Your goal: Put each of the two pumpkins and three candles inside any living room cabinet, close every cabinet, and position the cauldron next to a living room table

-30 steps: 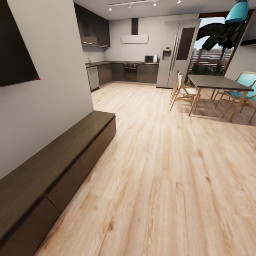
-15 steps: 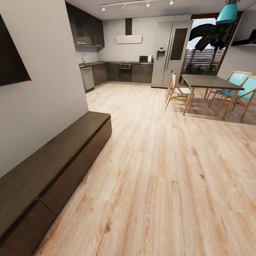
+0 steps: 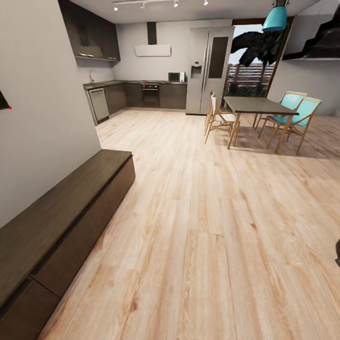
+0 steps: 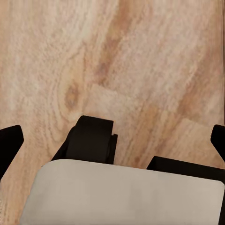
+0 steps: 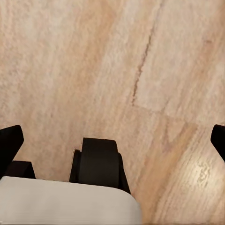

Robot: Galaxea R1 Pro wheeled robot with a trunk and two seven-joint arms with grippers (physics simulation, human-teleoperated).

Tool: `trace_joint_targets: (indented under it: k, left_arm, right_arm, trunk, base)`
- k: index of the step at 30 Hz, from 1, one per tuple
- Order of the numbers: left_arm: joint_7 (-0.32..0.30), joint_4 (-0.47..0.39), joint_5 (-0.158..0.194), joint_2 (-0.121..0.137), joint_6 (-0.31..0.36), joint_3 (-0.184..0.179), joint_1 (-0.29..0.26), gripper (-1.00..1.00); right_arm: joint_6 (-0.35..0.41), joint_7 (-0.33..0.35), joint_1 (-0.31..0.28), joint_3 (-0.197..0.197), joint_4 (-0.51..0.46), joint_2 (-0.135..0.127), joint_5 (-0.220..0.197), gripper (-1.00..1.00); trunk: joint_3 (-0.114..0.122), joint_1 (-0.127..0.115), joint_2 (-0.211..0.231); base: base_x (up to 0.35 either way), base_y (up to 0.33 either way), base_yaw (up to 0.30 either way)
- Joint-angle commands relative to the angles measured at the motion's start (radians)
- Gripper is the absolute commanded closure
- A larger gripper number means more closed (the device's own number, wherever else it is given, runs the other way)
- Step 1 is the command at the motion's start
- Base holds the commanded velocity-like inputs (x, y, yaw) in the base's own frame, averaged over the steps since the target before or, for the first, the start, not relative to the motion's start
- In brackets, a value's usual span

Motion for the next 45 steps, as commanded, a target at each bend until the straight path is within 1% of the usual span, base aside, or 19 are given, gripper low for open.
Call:
trace_joint_targets:
  k: [1, 45]
  left_arm:
    - [0.0, 0.0, 0.0, 0.0, 0.0, 0.0, 0.0, -1.0]
    - [-0.002, 0.0, 0.0, 0.0, 0.0, 0.0, 0.0, -1.0]
  right_arm:
    - [0.0, 0.0, 0.0, 0.0, 0.001, 0.001, 0.0, -1.0]
    - [-0.001, 0.002, 0.0, 0.0, 0.004, 0.001, 0.0, -1.0]
  trunk:
    - [-0.001, 0.0, 0.0]
    - [-0.039, 0.0, 0.0]
  base:
    - [0.0, 0.0, -0.257]
    - [0.0, 0.0, -0.256]
